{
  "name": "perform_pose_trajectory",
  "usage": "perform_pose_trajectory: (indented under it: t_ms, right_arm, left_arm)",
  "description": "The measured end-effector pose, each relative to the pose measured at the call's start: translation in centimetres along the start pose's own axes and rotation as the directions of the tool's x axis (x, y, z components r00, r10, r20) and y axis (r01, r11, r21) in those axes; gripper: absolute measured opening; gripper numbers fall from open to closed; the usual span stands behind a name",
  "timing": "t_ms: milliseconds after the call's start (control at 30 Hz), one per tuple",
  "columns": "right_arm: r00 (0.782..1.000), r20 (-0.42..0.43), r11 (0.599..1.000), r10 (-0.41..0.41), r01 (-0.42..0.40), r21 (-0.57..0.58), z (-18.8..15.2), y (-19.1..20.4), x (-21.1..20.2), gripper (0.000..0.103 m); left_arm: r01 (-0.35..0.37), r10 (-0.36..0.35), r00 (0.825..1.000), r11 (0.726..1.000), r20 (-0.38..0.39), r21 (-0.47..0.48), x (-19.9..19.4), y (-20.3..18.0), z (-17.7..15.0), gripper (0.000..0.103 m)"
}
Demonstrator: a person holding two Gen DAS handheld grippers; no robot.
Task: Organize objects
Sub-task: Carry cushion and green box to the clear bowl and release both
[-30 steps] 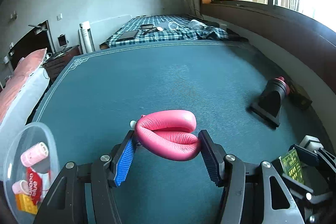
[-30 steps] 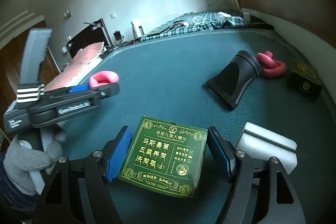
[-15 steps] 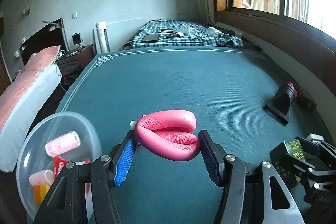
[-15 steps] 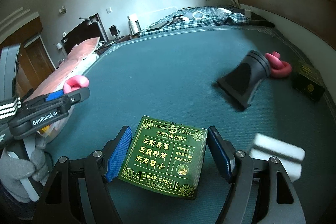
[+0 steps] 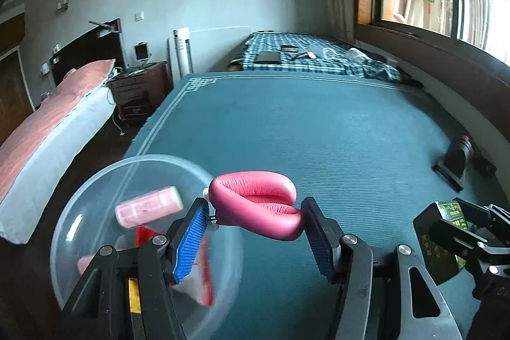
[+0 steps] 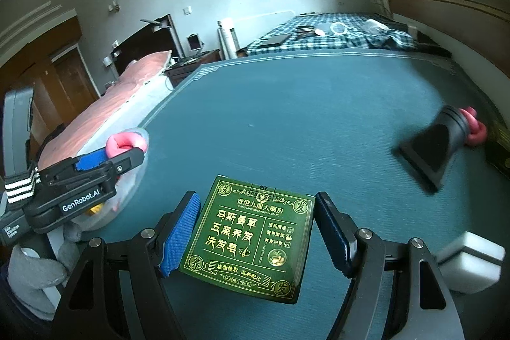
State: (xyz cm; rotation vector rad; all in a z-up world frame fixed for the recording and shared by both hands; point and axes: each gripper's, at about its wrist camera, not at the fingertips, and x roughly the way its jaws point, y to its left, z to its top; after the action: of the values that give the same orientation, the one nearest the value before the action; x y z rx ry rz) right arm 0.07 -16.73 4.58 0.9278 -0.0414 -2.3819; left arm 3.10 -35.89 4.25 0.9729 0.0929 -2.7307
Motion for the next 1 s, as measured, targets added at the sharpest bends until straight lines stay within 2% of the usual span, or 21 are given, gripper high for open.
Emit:
perform_pose_trajectory:
  t_ms: [633,1000]
  right_arm:
    - [0.996,-0.017,0.992,0.087,-0.089,-0.092,2.0,8.0,3.4,0.074]
    - [0.992,-0.028,0.982,0.125,-0.127,-0.141,3.3,12.1,5.5,0.074]
  left_arm:
    - [-0.099,0.099,0.995,0.992,-0.007,-0.077,0.2,7.3,-0.9,0.063]
    - [-0.162,0.16,0.987,0.978,-0.026,-0.129,0.8,11.5,-0.7,0.064]
